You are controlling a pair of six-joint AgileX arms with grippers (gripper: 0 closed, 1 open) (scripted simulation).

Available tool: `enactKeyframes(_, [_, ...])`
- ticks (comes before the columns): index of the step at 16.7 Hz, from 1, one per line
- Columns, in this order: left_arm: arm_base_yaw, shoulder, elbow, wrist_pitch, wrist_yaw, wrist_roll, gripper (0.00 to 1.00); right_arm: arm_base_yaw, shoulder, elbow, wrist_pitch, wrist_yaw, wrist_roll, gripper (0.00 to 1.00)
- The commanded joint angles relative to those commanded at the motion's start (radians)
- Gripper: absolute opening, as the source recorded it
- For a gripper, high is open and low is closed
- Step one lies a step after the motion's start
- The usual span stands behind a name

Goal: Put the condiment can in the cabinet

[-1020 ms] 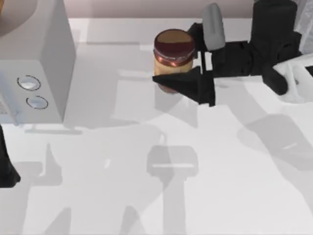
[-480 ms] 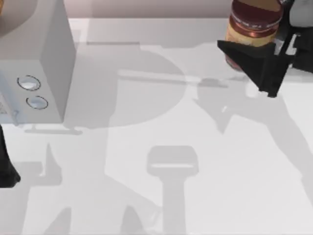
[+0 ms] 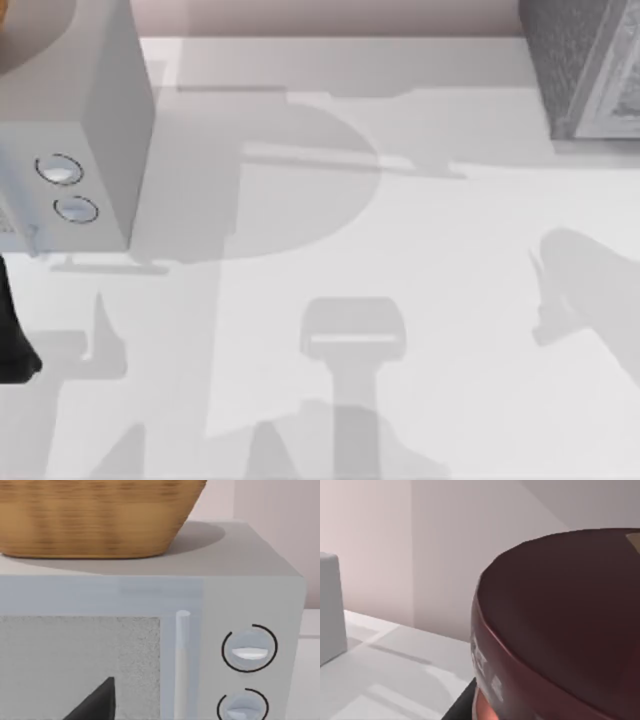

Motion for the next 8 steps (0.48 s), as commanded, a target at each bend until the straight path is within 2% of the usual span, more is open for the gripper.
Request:
enactKeyframes(4, [0.000, 0.000, 0.000, 0.000, 0.000, 0.000, 1.00, -0.061, -0.317, -0.201, -0.107, 0.193, 0.023, 0.00])
enactKeyframes(8, [0.000, 0.000, 0.000, 0.000, 0.000, 0.000, 1.00, -0.094, -0.467, -0.316, -0.167, 0.302, 0.033, 0.00])
